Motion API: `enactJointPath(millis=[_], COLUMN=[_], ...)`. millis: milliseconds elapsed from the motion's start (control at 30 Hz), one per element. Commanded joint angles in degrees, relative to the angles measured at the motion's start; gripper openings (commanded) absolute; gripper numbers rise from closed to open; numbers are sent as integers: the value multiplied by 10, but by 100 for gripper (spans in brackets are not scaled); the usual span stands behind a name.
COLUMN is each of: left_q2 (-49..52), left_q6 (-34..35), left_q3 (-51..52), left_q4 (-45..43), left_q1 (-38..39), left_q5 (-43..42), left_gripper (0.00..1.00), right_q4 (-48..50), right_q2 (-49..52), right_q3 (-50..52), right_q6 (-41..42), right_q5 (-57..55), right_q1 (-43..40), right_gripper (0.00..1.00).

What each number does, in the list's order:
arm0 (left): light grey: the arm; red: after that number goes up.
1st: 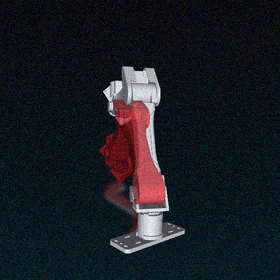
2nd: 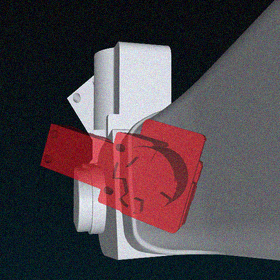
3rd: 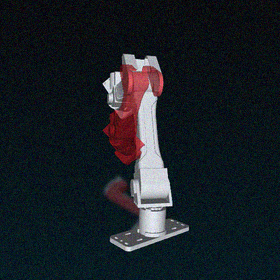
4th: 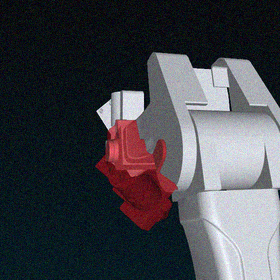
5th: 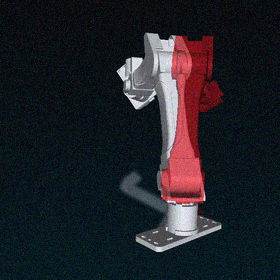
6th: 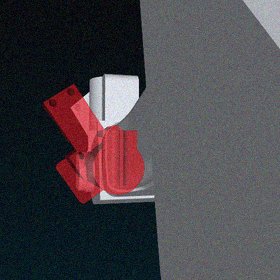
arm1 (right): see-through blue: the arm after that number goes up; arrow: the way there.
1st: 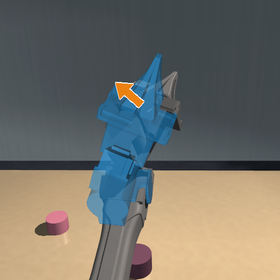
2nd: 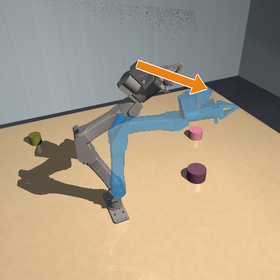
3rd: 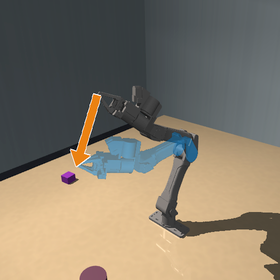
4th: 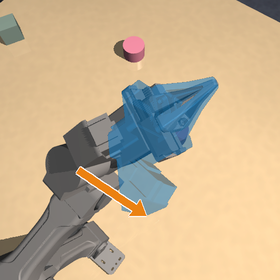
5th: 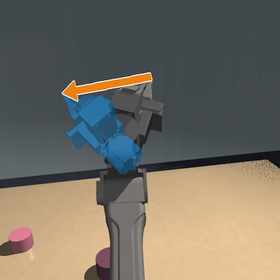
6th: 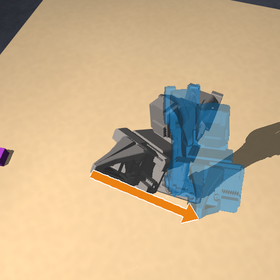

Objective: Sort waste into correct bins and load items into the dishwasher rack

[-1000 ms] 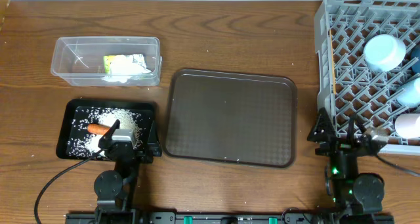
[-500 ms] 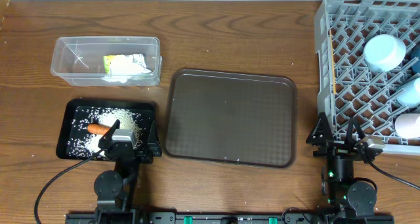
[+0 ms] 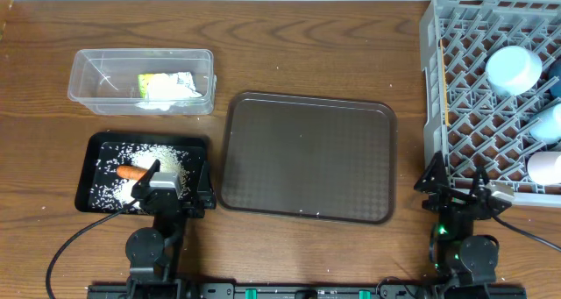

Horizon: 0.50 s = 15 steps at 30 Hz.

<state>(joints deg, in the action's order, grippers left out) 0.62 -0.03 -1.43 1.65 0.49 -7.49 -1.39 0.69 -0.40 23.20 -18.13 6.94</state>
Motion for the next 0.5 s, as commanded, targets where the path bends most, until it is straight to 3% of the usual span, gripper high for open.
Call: enactJointPath(millis=[0, 467], left_q2=[-4, -4], left_q6=[-4, -4], left_q3=[12, 12], left_q4=[13, 13], left_q1=[2, 2], left_q5=[-4, -4], left_gripper=[98, 98], right_q4=[-11, -12], right_q2=[-4, -4], right_q3=[1, 1], right_q6=[-38, -106], right_q5=[-33, -26], right_q1=[6, 6], right_gripper=[99, 99])
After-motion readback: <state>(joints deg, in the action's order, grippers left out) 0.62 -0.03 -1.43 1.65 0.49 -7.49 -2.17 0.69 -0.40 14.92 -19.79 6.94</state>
